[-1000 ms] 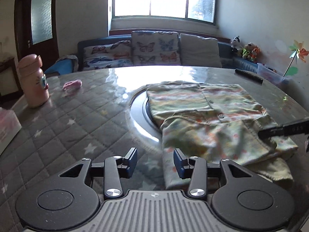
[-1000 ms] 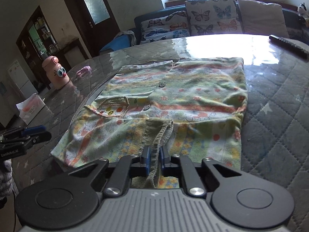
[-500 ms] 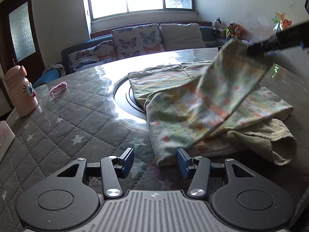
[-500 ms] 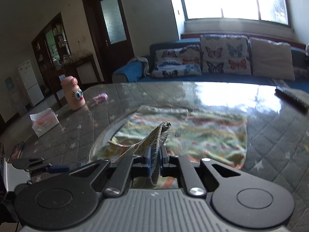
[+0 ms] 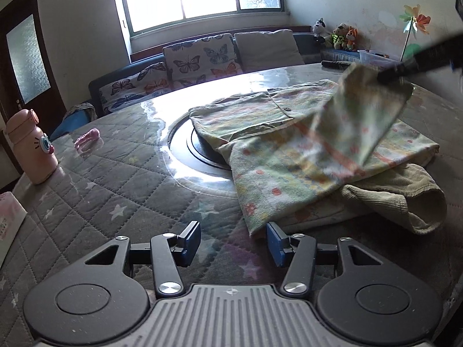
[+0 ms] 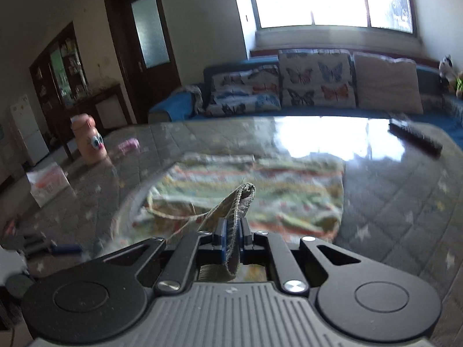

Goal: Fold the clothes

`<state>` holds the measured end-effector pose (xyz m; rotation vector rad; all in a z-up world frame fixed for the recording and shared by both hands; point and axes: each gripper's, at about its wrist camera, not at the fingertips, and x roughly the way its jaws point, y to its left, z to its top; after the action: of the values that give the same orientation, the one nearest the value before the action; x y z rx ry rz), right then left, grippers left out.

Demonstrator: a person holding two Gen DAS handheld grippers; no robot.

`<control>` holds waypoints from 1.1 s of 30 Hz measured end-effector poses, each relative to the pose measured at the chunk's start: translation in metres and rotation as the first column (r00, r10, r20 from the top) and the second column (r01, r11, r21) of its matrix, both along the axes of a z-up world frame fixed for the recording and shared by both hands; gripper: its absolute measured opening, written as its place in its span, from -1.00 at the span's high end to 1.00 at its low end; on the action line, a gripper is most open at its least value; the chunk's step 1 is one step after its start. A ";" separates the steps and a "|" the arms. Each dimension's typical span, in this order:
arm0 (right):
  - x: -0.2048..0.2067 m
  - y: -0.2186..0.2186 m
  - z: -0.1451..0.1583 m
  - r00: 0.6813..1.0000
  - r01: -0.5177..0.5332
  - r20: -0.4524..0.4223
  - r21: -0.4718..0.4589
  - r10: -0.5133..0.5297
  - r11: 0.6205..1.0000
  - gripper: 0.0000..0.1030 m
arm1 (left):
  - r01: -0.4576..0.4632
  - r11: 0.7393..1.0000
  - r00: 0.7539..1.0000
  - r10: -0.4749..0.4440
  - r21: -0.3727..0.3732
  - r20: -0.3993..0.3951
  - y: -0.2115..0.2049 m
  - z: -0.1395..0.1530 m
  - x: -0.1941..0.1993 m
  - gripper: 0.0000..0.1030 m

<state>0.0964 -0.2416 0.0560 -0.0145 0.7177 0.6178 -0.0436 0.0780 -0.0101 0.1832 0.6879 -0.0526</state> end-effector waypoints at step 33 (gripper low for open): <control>0.018 -0.017 -0.024 0.975 0.012 -0.222 0.113 0.013 0.994 0.85 | -0.029 0.983 0.997 0.016 -0.180 -0.073 0.023 0.010 0.095 1.00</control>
<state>0.1146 -0.2583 0.0316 0.1618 0.8983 0.6665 0.0512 0.1010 0.0001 -0.0009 0.7521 -0.0998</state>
